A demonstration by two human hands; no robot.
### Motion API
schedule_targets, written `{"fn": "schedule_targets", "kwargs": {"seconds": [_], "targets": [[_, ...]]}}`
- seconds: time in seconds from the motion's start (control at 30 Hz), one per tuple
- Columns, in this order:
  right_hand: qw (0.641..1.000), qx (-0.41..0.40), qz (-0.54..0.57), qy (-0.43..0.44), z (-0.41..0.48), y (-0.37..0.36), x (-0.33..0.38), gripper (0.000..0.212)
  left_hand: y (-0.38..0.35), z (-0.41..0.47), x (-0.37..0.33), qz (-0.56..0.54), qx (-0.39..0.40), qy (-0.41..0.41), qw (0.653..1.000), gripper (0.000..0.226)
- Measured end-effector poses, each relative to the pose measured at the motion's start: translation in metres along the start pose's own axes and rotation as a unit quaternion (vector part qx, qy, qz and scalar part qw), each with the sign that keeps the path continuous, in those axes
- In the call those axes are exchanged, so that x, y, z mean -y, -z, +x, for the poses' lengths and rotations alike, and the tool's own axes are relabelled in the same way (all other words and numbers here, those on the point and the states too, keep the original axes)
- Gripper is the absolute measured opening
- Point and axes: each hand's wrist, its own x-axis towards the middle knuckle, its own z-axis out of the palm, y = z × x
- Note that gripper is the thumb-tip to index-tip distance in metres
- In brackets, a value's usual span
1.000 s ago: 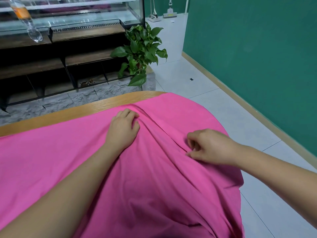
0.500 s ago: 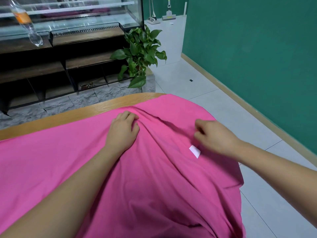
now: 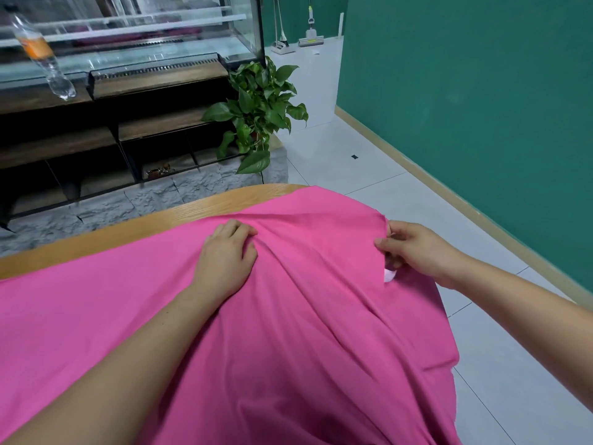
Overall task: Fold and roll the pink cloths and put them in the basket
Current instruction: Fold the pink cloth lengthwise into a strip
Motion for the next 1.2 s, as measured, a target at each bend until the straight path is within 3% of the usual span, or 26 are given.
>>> {"fn": "schedule_targets", "kwargs": {"seconds": [0.13, 0.23, 0.37, 0.63, 0.9, 1.03, 1.2], "targets": [[0.993, -0.116, 0.035, 0.011, 0.035, 0.006, 0.018, 0.026, 0.001, 0.01, 0.004, 0.008, 0.019, -0.012, 1.0, 0.027], [0.986, -0.158, 0.033, 0.03, 0.065, 0.007, 0.036, 0.023, 0.002, 0.022, 0.002, -0.001, 0.024, -0.011, 1.0, 0.028], [0.99, -0.138, 0.027, 0.011, 0.097, -0.002, 0.04, 0.014, 0.002, 0.039, -0.001, -0.012, 0.009, 0.001, 1.0, 0.026], [0.961, -0.205, -0.177, 0.062, 0.153, 0.006, 0.049, 0.014, -0.003, 0.069, 0.009, -0.004, -0.01, 0.088, 0.996, 0.024], [0.983, -0.151, -0.101, 0.035, 0.185, 0.002, 0.045, 0.015, -0.002, 0.096, 0.024, -0.033, 0.023, 0.15, 0.988, 0.016], [0.978, -0.149, -0.147, 0.007, 0.195, 0.004, 0.045, 0.015, -0.002, 0.103, 0.024, -0.003, 0.034, 0.155, 0.987, 0.018], [0.964, -0.194, -0.179, 0.025, 0.204, 0.001, 0.042, 0.016, -0.005, 0.094, 0.025, -0.004, -0.02, 0.125, 0.992, 0.016]]}}
